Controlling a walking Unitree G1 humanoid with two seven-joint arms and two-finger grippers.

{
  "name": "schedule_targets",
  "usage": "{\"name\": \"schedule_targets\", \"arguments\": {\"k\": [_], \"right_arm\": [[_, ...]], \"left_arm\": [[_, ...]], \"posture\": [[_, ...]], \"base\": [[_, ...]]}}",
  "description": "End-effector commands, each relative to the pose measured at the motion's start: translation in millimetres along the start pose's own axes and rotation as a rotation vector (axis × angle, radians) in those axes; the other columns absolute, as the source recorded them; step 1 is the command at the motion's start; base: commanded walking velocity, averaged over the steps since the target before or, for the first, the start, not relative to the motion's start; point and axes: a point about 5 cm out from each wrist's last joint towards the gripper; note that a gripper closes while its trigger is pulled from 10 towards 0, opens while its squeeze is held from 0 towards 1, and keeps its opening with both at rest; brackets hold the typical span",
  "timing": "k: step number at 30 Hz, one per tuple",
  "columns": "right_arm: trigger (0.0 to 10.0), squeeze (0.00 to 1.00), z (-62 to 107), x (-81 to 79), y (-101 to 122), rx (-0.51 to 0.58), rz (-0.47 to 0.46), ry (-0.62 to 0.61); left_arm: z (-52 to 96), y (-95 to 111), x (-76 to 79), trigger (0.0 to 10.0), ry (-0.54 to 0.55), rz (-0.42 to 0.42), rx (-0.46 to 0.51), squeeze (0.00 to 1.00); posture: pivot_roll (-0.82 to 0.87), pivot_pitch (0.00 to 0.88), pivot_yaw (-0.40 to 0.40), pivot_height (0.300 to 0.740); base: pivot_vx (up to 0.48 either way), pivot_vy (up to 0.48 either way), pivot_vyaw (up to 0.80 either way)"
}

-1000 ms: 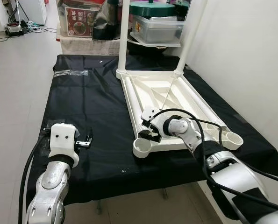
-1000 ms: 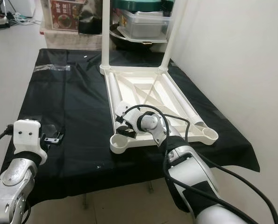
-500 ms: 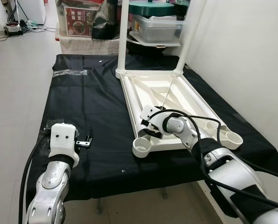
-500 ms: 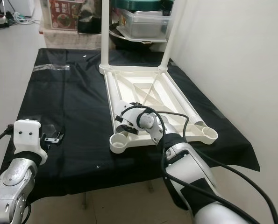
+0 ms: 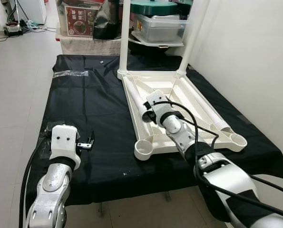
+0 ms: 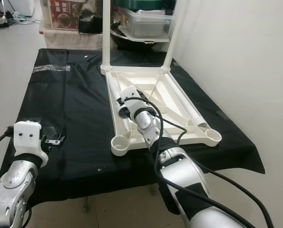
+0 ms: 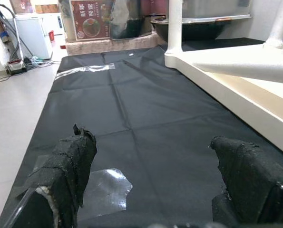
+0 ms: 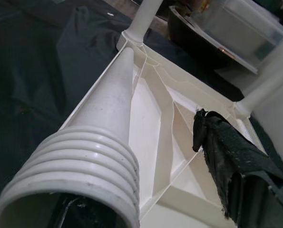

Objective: Building children table

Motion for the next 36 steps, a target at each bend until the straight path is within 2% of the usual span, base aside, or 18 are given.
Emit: {"name": "schedule_targets", "arguments": {"k": [1, 7, 17, 20, 22, 23, 24, 25, 26, 27, 28, 29, 30, 31, 32, 33, 35, 36], "right_arm": [[0.0, 0.0, 2.1, -5.9, -4, 0.002, -0.036, 0.014], [0.0, 0.0, 3.9, -13.5, -7, 0.004, -0.061, 0.038], [0.0, 0.0, 5.2, -5.9, -13, -0.008, -0.125, -0.006], [0.0, 0.0, 6.9, 6.5, -20, -0.002, -0.185, -0.041], [0.0, 0.0, 6.9, 6.5, -20, -0.002, -0.185, -0.041], [0.0, 0.0, 8.0, 16.8, -21, 0.037, -0.268, -0.047], [0.0, 0.0, 8.0, 16.8, -21, 0.037, -0.268, -0.047], [0.0, 0.0, 9.5, 26.9, -21, 0.082, -0.364, -0.034], [0.0, 0.0, 11.5, 32.5, -22, 0.133, -0.453, 0.024], [0.0, 0.0, 11.5, 32.5, -22, 0.133, -0.453, 0.024], [0.0, 0.0, 13.0, 34.9, -23, 0.168, -0.504, 0.067], [0.0, 0.0, 13.0, 34.9, -23, 0.168, -0.504, 0.067], [0.0, 0.0, 16.4, 39.9, -32, 0.172, -0.627, 0.106], [0.0, 0.0, 16.4, 39.9, -32, 0.172, -0.627, 0.106], [0.0, 0.0, 20.3, 43.9, -40, 0.187, -0.729, 0.14], [0.0, 0.0, 20.3, 43.9, -40, 0.187, -0.729, 0.14], [0.0, 0.0, 30.0, 46.4, -49, 0.25, -0.78, 0.262], [0.0, 0.0, 30.0, 46.4, -49, 0.25, -0.78, 0.262]], "left_arm": [[-0.6, -1, 1.7, 10.0, 0.0, 0.002, -0.001, 0.0], [-0.4, 0, 1.2, 10.0, 0.006, 0.002, 0.006, 0.0], [0.7, 0, 0.0, 10.0, 0.01, 0.001, 0.009, 0.0], [0.2, 1, -1.1, 10.0, 0.009, 0.001, 0.01, 0.0], [0.2, 1, -1.1, 10.0, 0.009, 0.001, 0.01, 0.0], [-0.3, 2, -1.8, 10.0, 0.013, 0.021, 0.015, 0.0], [-0.3, 2, -1.8, 10.0, 0.013, 0.021, 0.015, 0.0], [-1.6, 5, -3.3, 10.0, 0.021, 0.079, 0.02, 0.0], [-4.0, 9, -4.9, 10.0, 0.033, 0.205, 0.028, 0.0], [-4.0, 9, -4.9, 10.0, 0.033, 0.205, 0.028, 0.0], [-5.4, 12, -5.6, 10.0, 0.037, 0.294, 0.034, 0.0], [-5.4, 12, -5.6, 10.0, 0.037, 0.294, 0.034, 0.0], [-7.9, 18, -4.8, 10.0, 0.019, 0.464, 0.05, 0.0], [-7.9, 18, -4.8, 10.0, 0.019, 0.464, 0.05, 0.0], [-9.7, 23, -2.9, 10.0, -0.009, 0.6, 0.064, 0.0], [-9.7, 23, -2.9, 10.0, -0.009, 0.6, 0.064, 0.0], [-11.0, 28, 1.2, 10.0, -0.072, 0.785, 0.067, 0.0], [-11.0, 28, 1.2, 10.0, -0.072, 0.785, 0.067, 0.0]], "posture": [[0.12, 0.0, -0.149, 0.74], [0.12, 0.0, -0.15, 0.74], [0.12, 0.0, -0.142, 0.74], [0.11, 0.0, -0.132, 0.74], [0.11, 0.0, -0.132, 0.74], [0.11, 0.0, -0.126, 0.74], [0.11, 0.0, -0.126, 0.74], [0.09, 0.0, -0.113, 0.74], [0.09, 0.0, -0.104, 0.74], [0.09, 0.0, -0.104, 0.74], [0.09, 0.0, -0.104, 0.74], [0.09, 0.0, -0.104, 0.74], [0.07, 0.0, -0.093, 0.74], [0.07, 0.0, -0.093, 0.74], [0.08, 0.0, -0.09, 0.74], [0.08, 0.0, -0.09, 0.74], [0.08, 0.0, -0.083, 0.74], [0.08, 0.0, -0.083, 0.74]], "base": [[0.0, 0.0, 0.0], [0.0, 0.0, 0.0], [0.0, 0.0, 0.0], [0.0, 0.0, 0.0], [0.0, 0.0, 0.0], [0.0, 0.0, 0.0], [0.0, 0.0, 0.0], [0.0, 0.0, 0.0], [0.0, 0.0, 0.0], [0.0, 0.0, 0.0], [0.0, 0.0, 0.0], [0.0, 0.0, 0.0], [0.0, 0.0, 0.0], [0.0, 0.0, 0.0], [0.0, 0.0, 0.0], [0.0, 0.0, 0.0], [0.0, 0.0, 0.0], [0.0, 0.0, 0.0]]}}
Point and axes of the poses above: a point about 5 cm out from each wrist's last joint towards the gripper, its own z axis pointing back from the gripper into the wrist, its own y axis along the axis of the wrist's last joint, x = y × z, and after that the axes turned 9 degrees about z, right-handed
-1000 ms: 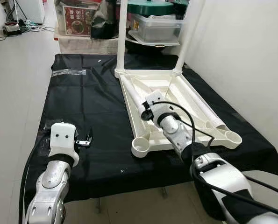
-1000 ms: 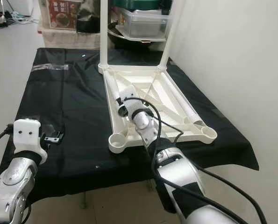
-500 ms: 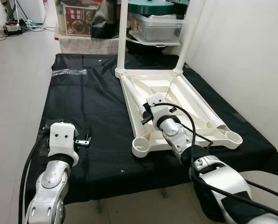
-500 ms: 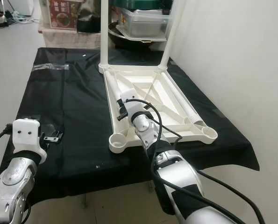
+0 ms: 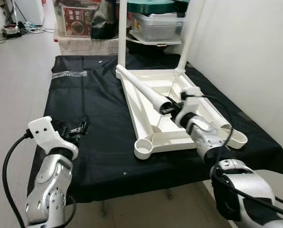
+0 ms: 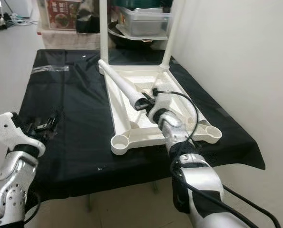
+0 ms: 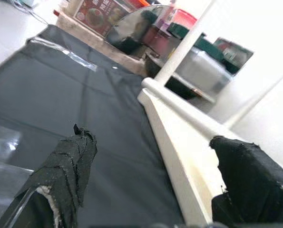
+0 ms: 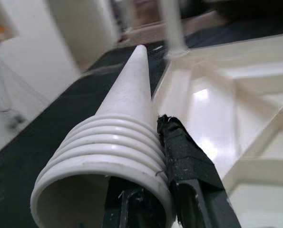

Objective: Building children table

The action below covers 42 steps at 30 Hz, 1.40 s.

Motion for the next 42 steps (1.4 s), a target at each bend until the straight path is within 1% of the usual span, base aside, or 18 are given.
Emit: {"name": "schedule_targets", "arguments": {"k": [1, 3, 5, 6, 8, 9, 11, 15, 16, 19, 28, 33, 35, 36, 37, 38, 39, 42], "right_arm": [[0.0, 0.0, 11.6, 7.4, 2, 0.037, -0.064, 0.097], [0.0, 0.0, 11.6, 7.4, 2, 0.037, -0.064, 0.097], [0.0, 0.0, 20.5, 5.5, -3, 0.064, -0.169, 0.206], [0.0, 0.0, 20.5, 5.5, -3, 0.064, -0.169, 0.206], [0.0, 0.0, 17.3, -20.8, -9, 0.104, -0.285, 0.362], [0.0, 0.0, 17.3, -20.8, -9, 0.104, -0.285, 0.362], [0.0, 0.0, 11.4, -43.8, -10, 0.145, -0.381, 0.463], [0.0, 0.0, 6.9, -60.0, -5, 0.195, -0.488, 0.538], [0.0, 0.0, 8.1, -71.5, -2, 0.209, -0.53, 0.617], [0.0, 0.0, 14.5, -88.5, 0, 0.212, -0.578, 0.738], [0.0, 0.0, 29.7, -96.3, 1, 0.198, -0.615, 0.842], [0.0, 0.0, 42.4, -102.4, -7, 0.133, -0.598, 0.912], [0.0, 0.0, 54.9, -102.2, -14, 0.071, -0.593, 0.956], [0.0, 0.0, 54.9, -102.2, -14, 0.071, -0.593, 0.956], [0.0, 0.0, 57.0, -100.8, -17, 0.057, -0.592, 0.96], [0.0, 0.0, 58.8, -100.3, -18, 0.047, -0.592, 0.961], [0.0, 0.0, 60.3, -100.7, -19, 0.035, -0.59, 0.962], [0.0, 0.0, 61.2, -101.2, -20, 0.028, -0.588, 0.963]], "left_arm": [[0.5, 1, 5.4, 10.0, -0.046, 0.163, -0.016, 0.0], [0.5, 1, 5.4, 10.0, -0.046, 0.163, -0.016, 0.0], [2.2, 1, 16.7, 10.0, -0.134, 0.351, -0.043, 0.0], [2.2, 1, 16.7, 10.0, -0.134, 0.351, -0.043, 0.0], [2.4, -4, 30.6, 10.0, -0.224, 0.49, -0.083, 0.0], [2.4, -4, 30.6, 10.0, -0.224, 0.49, -0.083, 0.0], [1.9, -9, 39.8, 10.0, -0.266, 0.575, -0.115, 0.0], [3.5, -11, 47.0, 10.0, -0.299, 0.651, -0.136, 0.0], [5.6, -11, 49.3, 10.0, -0.32, 0.69, -0.149, 0.0], [6.7, -9, 46.5, 10.0, -0.318, 0.728, -0.151, 0.0], [4.7, -2, 36.3, 10.0, -0.298, 0.733, -0.124, 0.0], [-0.1, 13, 28.8, 10.0, -0.297, 0.712, -0.07, 0.0], [-3.8, 37, 20.2, 10.0, -0.303, 0.663, 0.006, 0.0], [-3.8, 37, 20.2, 10.0, -0.303, 0.663, 0.006, 0.0], [-4.1, 43, 17.3, 4.3, -0.295, 0.653, 0.026, 0.0], [-4.3, 46, 15.4, 4.3, -0.289, 0.648, 0.038, 0.0], [-2.5, 49, 14.2, 0.0, -0.292, 0.649, 0.048, 0.0], [-1.2, 50, 13.7, 0.0, -0.295, 0.654, 0.053, 0.0]], "posture": [[0.07, 0.0, -0.076, 0.74], [0.07, 0.0, -0.076, 0.74], [0.06, 0.0, -0.068, 0.74], [0.06, 0.0, -0.068, 0.74], [0.07, 0.0, -0.065, 0.74], [0.07, 0.0, -0.065, 0.74], [0.08, 0.0, -0.072, 0.74], [0.09, 0.0, -0.076, 0.74], [0.09, 0.0, -0.082, 0.74], [0.09, 0.0, -0.088, 0.74], [0.09, 0.0, -0.086, 0.74], [0.08, 0.0, -0.085, 0.74], [0.08, 0.0, -0.089, 0.74], [0.08, 0.0, -0.089, 0.74], [0.08, 0.0, -0.09, 0.74], [0.08, 0.0, -0.09, 0.74], [0.08, 0.0, -0.089, 0.74], [0.08, 0.0, -0.089, 0.74]], "base": [[0.0, 0.0, 0.0], [0.0, 0.0, 0.0], [0.0, 0.0, 0.0], [0.0, 0.0, 0.0], [0.0, 0.0, 0.0], [0.0, 0.0, 0.0], [0.0, 0.0, 0.0], [0.0, 0.0, 0.0], [0.0, 0.0, 0.0], [0.0, 0.0, 0.0], [0.0, 0.0, 0.0], [0.0, 0.0, 0.0], [0.0, 0.0, 0.0], [0.0, 0.0, 0.0], [0.0, 0.0, 0.0], [0.0, 0.0, 0.0], [0.0, 0.0, 0.0], [0.0, 0.0, 0.0]]}}
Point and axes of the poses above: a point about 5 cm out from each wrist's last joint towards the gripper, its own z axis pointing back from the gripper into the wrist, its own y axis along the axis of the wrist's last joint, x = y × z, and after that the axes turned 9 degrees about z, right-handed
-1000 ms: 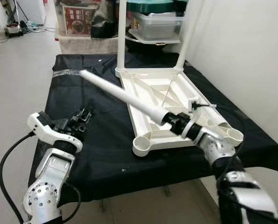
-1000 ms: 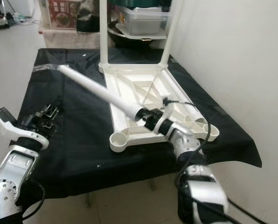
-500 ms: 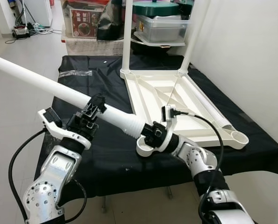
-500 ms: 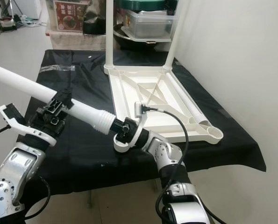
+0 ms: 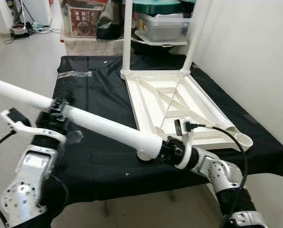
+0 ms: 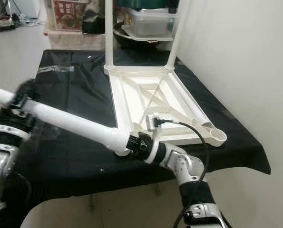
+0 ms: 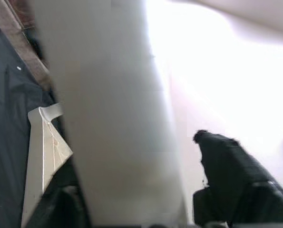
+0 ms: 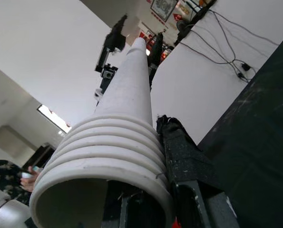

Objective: Building children table

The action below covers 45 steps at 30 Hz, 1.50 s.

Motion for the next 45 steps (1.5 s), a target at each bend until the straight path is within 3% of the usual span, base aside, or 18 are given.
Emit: {"name": "schedule_targets", "arguments": {"k": [1, 3, 7, 12, 13, 15, 18, 19, 23, 25, 26, 34, 38, 39, 40, 41, 42, 45], "right_arm": [[0.0, 0.0, -9.0, -7.1, -9, -0.066, -0.022, 0.076], [0.0, 0.0, -9.1, -6.8, -9, -0.068, -0.024, 0.072], [0.0, 0.0, -9.9, -5.3, -8, -0.075, -0.01, 0.056], [0.0, 0.0, -10.9, -2.2, -8, -0.081, 0.0, 0.03], [10.0, 0.0, -12.0, 15.5, -12, -0.16, 0.019, -0.164], [10.0, 0.0, -10.5, 24.6, -12, -0.146, -0.003, -0.252], [10.0, 0.0, -9.4, 26.4, -10, -0.122, -0.009, -0.265], [10.0, 1.0, -7.0, 25.9, -11, -0.128, -0.015, -0.261], [10.0, 1.0, 4.3, 22.3, -13, -0.151, -0.037, -0.237], [10.0, 1.0, 19.2, 24.1, -10, -0.156, -0.032, -0.268], [10.0, 1.0, 36.2, 28.3, -4, -0.148, -0.027, -0.321], [10.0, 1.0, 61.8, 40.2, 14, -0.082, -0.01, -0.458], [10.0, 1.0, 61.8, 43.6, 29, -0.077, 0.065, -0.507], [10.0, 0.0, 49.8, 42.5, 52, -0.061, 0.144, -0.483], [10.0, 0.0, 49.8, 42.5, 52, -0.061, 0.144, -0.483], [10.0, 0.0, 26.7, 37.6, 87, -0.034, 0.255, -0.439], [10.0, 0.0, 26.7, 37.6, 87, -0.034, 0.255, -0.439], [10.0, 0.0, -1.1, 30.5, 116, -0.061, 0.398, -0.41]], "left_arm": [[-0.6, -3, 4.0, 0.0, -0.021, 0.016, -0.007, 0.0], [1.5, -1, -1.9, 0.0, 0.056, -0.071, 0.046, 0.0], [3.1, 3, -7.2, 0.0, 0.097, -0.032, 0.099, 0.0], [2.9, 3, -6.4, 0.0, 0.104, -0.046, 0.107, 0.0], [0.5, 4, -2.7, 0.0, 0.109, -0.054, 0.125, 0.0], [-1.2, 5, -0.3, 0.0, 0.11, -0.057, 0.138, 0.0], [-1.6, 5, 0.5, 0.0, 0.11, -0.058, 0.142, 0.0], [-2.2, 6, 1.8, 0.0, 0.11, -0.062, 0.15, 0.0], [-3.4, 11, 6.6, 0.0, 0.101, -0.079, 0.169, 0.0], [-2.2, 17, 10.6, 0.0, 0.09, -0.097, 0.183, 0.0], [0.1, 28, 15.3, 0.0, 0.078, -0.116, 0.207, 0.0], [4.3, 50, 19.5, 0.0, 0.082, -0.162, 0.272, 0.0], [3.6, 50, 18.5, 0.0, 0.083, -0.178, 0.265, 0.0], [0.9, 41, 17.5, 0.0, 0.076, -0.195, 0.209, 0.0], [0.9, 41, 17.5, 0.0, 0.076, -0.195, 0.209, 0.0], [-3.9, 27, 18.0, 0.0, 0.056, -0.229, 0.129, 0.0], [-3.9, 27, 18.0, 0.0, 0.056, -0.229, 0.129, 0.0], [-8.2, 17, 20.5, 0.0, 0.03, -0.259, 0.072, 0.0]], "posture": [[0.08, 0.0, -0.091, 0.74], [0.08, 0.0, -0.092, 0.74], [0.08, 0.0, -0.095, 0.74], [0.09, 0.0, -0.096, 0.74], [0.09, 0.0, -0.097, 0.74], [0.09, 0.0, -0.096, 0.74], [0.09, 0.0, -0.096, 0.74], [0.09, 0.0, -0.097, 0.74], [0.09, 0.0, -0.098, 0.74], [0.1, 0.0, -0.103, 0.74], [0.1, 0.0, -0.103, 0.74], [0.09, 0.0, -0.103, 0.74], [0.09, 0.0, -0.098, 0.74], [0.09, 0.0, -0.09, 0.74], [0.09, 0.0, -0.09, 0.74], [0.08, 0.0, -0.087, 0.74], [0.08, 0.0, -0.087, 0.74], [0.08, 0.0, -0.082, 0.74]], "base": [[0.0, 0.0, 0.0], [0.0, 0.0, 0.0], [0.0, 0.0, 0.0], [0.0, 0.0, 0.0], [0.0, 0.0, 0.0], [0.0, 0.0, 0.0], [0.0, 0.0, 0.0], [0.0, 0.0, 0.0], [0.0, 0.0, 0.0], [0.0, 0.0, 0.0], [0.0, 0.0, 0.0], [0.0, 0.0, 0.0], [0.0, 0.0, 0.0], [0.0, 0.0, 0.0], [0.0, 0.0, 0.0], [0.0, 0.0, 0.0], [0.0, 0.0, 0.0], [0.0, 0.0, 0.0]]}}
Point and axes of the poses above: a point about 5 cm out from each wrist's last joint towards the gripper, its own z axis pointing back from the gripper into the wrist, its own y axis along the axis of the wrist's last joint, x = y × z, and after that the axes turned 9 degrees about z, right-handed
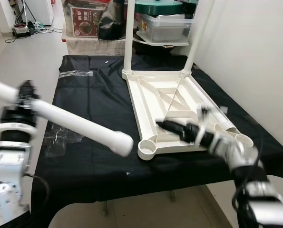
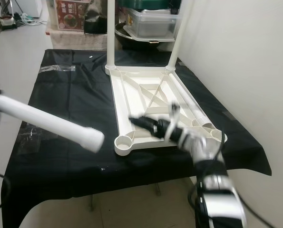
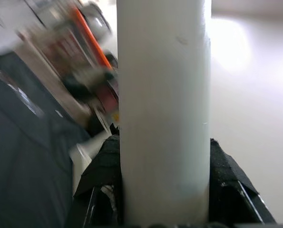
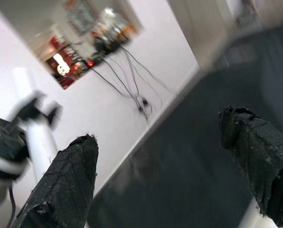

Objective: Building children table

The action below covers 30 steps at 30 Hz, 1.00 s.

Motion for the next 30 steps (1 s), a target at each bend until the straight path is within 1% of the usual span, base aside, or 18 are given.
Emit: {"name": "schedule_targets", "arguments": {"k": [1, 2, 3, 5, 7, 8, 9, 12, 14, 15, 16, 17, 18, 21, 23, 26, 27, 30], "right_arm": [[10.0, 0.0, -10.8, -8.6, 2, -0.02, 0.005, 0.053], [10.0, 0.0, -18.5, -16.0, 9, -0.009, 0.006, 0.109], [10.0, 0.0, -18.5, -16.0, 9, -0.009, 0.006, 0.109], [10.0, 0.0, -36.3, -36.9, 13, -0.079, 0.085, 0.245], [10.0, 0.0, -48.0, -52.8, -3, -0.198, 0.119, 0.326], [10.0, 0.0, -51.0, -62.1, -16, -0.277, 0.103, 0.378], [10.0, 0.0, -51.0, -62.1, -16, -0.277, 0.103, 0.378], [10.0, 0.0, -52.7, -76.1, -34, -0.393, 0.077, 0.458], [10.0, 0.0, -52.5, -78.1, -36, -0.408, 0.077, 0.471], [10.0, 0.0, -59.4, -88.6, -42, -0.427, 0.064, 0.484], [10.0, 0.0, -61.3, -91.1, -43, -0.429, 0.06, 0.484], [10.0, 0.0, -62.3, -97.7, -45, -0.443, 0.064, 0.522], [10.0, 0.0, -62.3, -97.7, -45, -0.443, 0.064, 0.522], [10.0, 0.0, -64.7, -106.9, -53, -0.487, 0.083, 0.572], [10.0, 0.0, -65.2, -107.5, -54, -0.496, 0.087, 0.57], [10.0, 0.0, -73.1, -119.1, -57, -0.511, 0.066, 0.583], [10.0, 0.0, -73.1, -119.1, -57, -0.511, 0.066, 0.583], [10.0, 0.0, -86.1, -138.6, -60, -0.512, 0.053, 0.604]], "left_arm": [[-1.9, -4, 6.6, 0.0, -0.043, -0.032, -0.03, 0.0], [-2.5, -8, 8.7, 0.0, -0.057, -0.033, -0.049, 0.0], [-2.5, -8, 8.7, 0.0, -0.057, -0.033, -0.049, 0.0], [-3.1, -20, 14.3, 0.0, -0.097, -0.087, -0.111, 0.0], [-1.7, -30, 19.3, 0.0, -0.128, -0.108, -0.156, 0.0], [-0.1, -33, 22.5, 0.0, -0.147, -0.119, -0.174, 0.0], [-0.1, -33, 22.5, 0.0, -0.147, -0.119, -0.174, 0.0], [3.0, -38, 27.0, 0.0, -0.18, -0.147, -0.205, 0.0], [3.8, -39, 27.6, 0.0, -0.187, -0.153, -0.213, 0.0], [9.3, -47, 29.0, 0.0, -0.212, -0.199, -0.276, 0.0], [10.8, -49, 29.1, 0.0, -0.217, -0.21, -0.292, 0.0], [12.4, -52, 29.9, 0.0, -0.228, -0.214, -0.314, 0.0], [12.4, -52, 29.9, 0.0, -0.228, -0.214, -0.314, 0.0], [14.0, -59, 31.1, 0.0, -0.243, -0.216, -0.341, 0.0], [14.2, -59, 31.2, 0.0, -0.245, -0.217, -0.343, 0.0], [14.0, -64, 27.6, 0.0, -0.237, -0.22, -0.362, 0.0], [14.0, -64, 27.6, 0.0, -0.237, -0.22, -0.362, 0.0], [11.0, -70, 24.6, 0.0, -0.238, -0.216, -0.376, 0.0]], "posture": [[0.08, 0.0, -0.078, 0.74], [0.08, 0.0, -0.078, 0.74], [0.08, 0.0, -0.078, 0.74], [0.08, 0.0, -0.079, 0.74], [0.09, 0.0, -0.091, 0.74], [0.1, 0.0, -0.098, 0.74], [0.1, 0.0, -0.098, 0.74], [0.1, 0.0, -0.107, 0.74], [0.1, 0.0, -0.107, 0.74], [0.1, 0.0, -0.112, 0.74], [0.1, 0.0, -0.112, 0.74], [0.11, 0.0, -0.117, 0.74], [0.11, 0.0, -0.117, 0.74], [0.11, 0.0, -0.117, 0.74], [0.11, 0.0, -0.117, 0.74], [0.09, 0.0, -0.109, 0.74], [0.09, 0.0, -0.109, 0.74], [0.07, 0.0, -0.1, 0.74]], "base": [[0.0, 0.0, 0.0], [0.0, 0.0, 0.0], [0.0, 0.0, 0.0], [0.0, 0.0, 0.0], [0.0, 0.0, 0.0], [0.0, 0.0, 0.0], [0.0, 0.0, 0.0], [0.0, 0.0, 0.0], [0.0, 0.0, 0.0], [0.0, 0.0, 0.0], [0.0, 0.0, 0.0], [0.0, 0.0, 0.0], [0.0, 0.0, 0.0], [0.0, 0.0, 0.0], [0.0, 0.0, 0.0], [0.0, 0.0, 0.0], [0.0, 0.0, 0.0], [0.0, 0.0, 0.0]]}}
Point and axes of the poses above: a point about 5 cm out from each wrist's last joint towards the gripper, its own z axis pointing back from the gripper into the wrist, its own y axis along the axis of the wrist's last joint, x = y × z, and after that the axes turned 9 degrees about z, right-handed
